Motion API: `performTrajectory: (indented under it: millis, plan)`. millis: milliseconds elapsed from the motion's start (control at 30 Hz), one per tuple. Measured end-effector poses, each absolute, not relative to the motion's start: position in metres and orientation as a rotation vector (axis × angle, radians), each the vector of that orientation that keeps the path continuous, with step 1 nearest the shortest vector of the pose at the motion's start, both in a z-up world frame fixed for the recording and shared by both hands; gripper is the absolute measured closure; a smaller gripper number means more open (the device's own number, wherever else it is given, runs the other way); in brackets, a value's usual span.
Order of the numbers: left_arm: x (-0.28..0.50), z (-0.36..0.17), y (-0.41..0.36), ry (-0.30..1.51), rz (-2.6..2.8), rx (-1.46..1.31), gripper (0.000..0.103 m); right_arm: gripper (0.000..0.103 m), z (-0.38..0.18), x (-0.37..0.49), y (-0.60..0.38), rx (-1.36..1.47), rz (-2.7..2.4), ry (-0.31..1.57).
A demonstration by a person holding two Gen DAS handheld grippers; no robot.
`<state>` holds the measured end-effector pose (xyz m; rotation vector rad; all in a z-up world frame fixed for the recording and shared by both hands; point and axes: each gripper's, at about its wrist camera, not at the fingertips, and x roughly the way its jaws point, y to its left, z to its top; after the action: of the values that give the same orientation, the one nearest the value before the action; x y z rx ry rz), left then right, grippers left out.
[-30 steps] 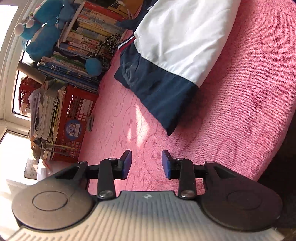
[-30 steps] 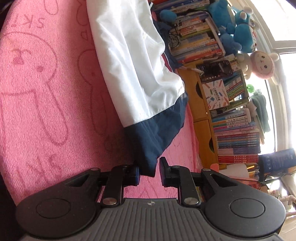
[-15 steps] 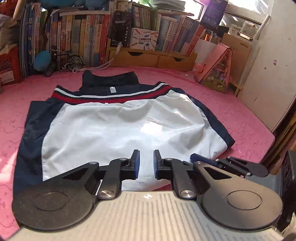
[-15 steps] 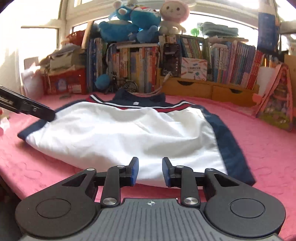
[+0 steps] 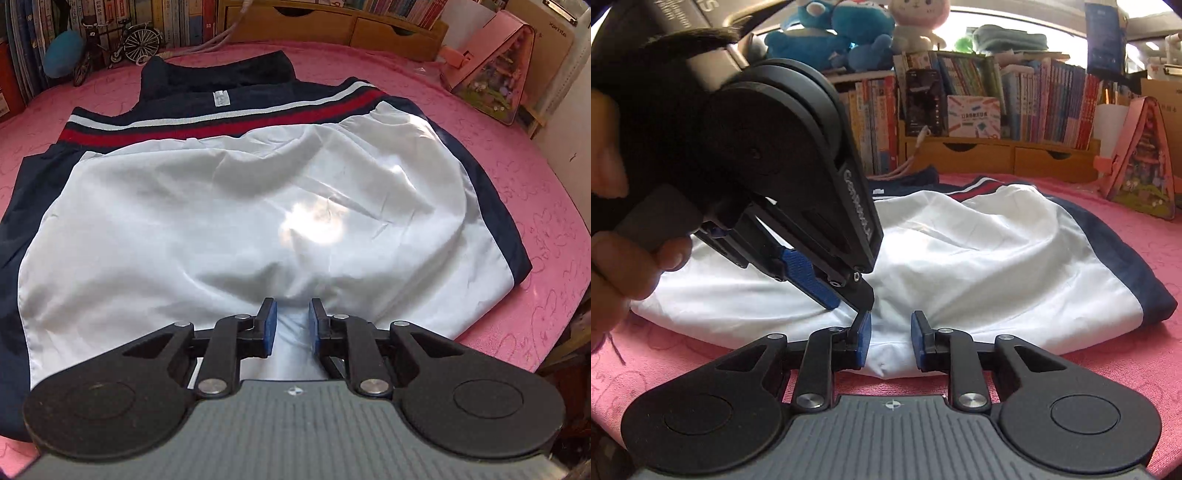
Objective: Fold clothes
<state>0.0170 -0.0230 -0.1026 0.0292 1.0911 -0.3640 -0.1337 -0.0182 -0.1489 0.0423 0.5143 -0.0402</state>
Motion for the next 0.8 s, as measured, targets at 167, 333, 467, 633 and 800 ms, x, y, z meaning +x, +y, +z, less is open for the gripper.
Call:
performTrajectory:
  millis: [167,333,467,633,800]
  plan:
    - [0.025,-0.103,-0.040,1.069,-0.339,0.089,0.071,0.077,-0.148,-0.131,-0.026,0.082,-0.017,0.532]
    - [0.041,-0.107,-0.050,0.996,-0.274,0.160,0.068,0.077,-0.150,-0.135,-0.020,0.041,-0.020,0.517]
    - [0.077,-0.117,-0.040,0.895,-0.192,0.123,0.068,0.077,-0.151,-0.137,-0.021,0.039,-0.005,0.511]
    - [0.115,-0.116,-0.053,0.879,-0.159,0.152,0.068,0.077,-0.154,-0.140,-0.020,0.032,-0.004,0.492]
    - [0.130,-0.117,-0.048,0.870,-0.184,0.126,0.065,0.077,-0.155,-0.141,-0.019,0.034,0.002,0.481]
